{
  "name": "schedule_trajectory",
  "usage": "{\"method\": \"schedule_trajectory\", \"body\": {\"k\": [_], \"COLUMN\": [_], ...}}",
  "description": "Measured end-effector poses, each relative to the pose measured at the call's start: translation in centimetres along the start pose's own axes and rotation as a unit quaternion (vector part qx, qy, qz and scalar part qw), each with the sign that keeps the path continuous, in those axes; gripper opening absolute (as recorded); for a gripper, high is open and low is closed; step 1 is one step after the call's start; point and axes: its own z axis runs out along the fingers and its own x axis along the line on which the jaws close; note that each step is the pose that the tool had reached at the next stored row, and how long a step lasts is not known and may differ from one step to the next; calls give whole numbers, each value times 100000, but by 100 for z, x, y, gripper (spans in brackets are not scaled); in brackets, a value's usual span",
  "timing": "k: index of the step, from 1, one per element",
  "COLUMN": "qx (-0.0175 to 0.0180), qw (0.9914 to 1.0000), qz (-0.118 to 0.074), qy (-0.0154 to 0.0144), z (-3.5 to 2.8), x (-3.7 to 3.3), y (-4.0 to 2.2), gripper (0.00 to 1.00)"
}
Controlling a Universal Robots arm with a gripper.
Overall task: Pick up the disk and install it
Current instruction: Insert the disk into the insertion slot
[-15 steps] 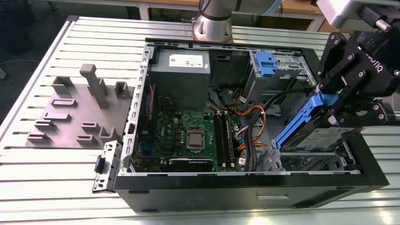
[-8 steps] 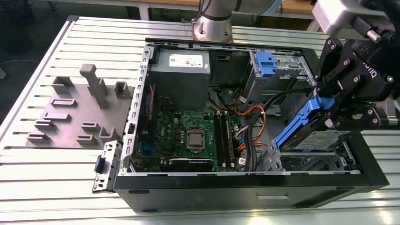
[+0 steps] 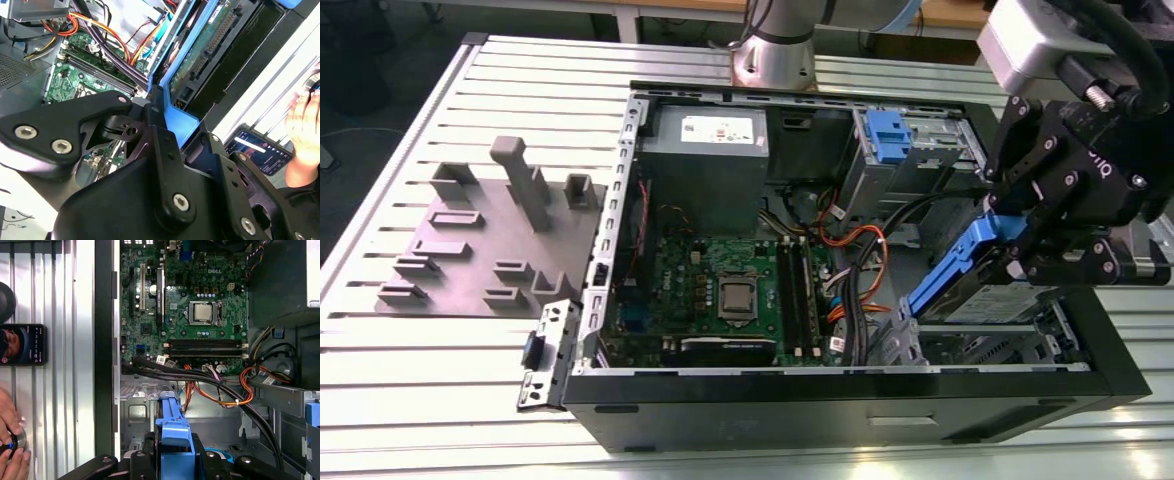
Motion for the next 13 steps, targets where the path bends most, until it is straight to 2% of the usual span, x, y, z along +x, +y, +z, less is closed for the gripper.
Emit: {"method": "schedule_trajectory", "body": {"k": [13], "qx": [8], "qw": [100000], "qz": [0], "qy": [12], "z": [8], "x": [0], "y": [0], "gripper": [38]}}
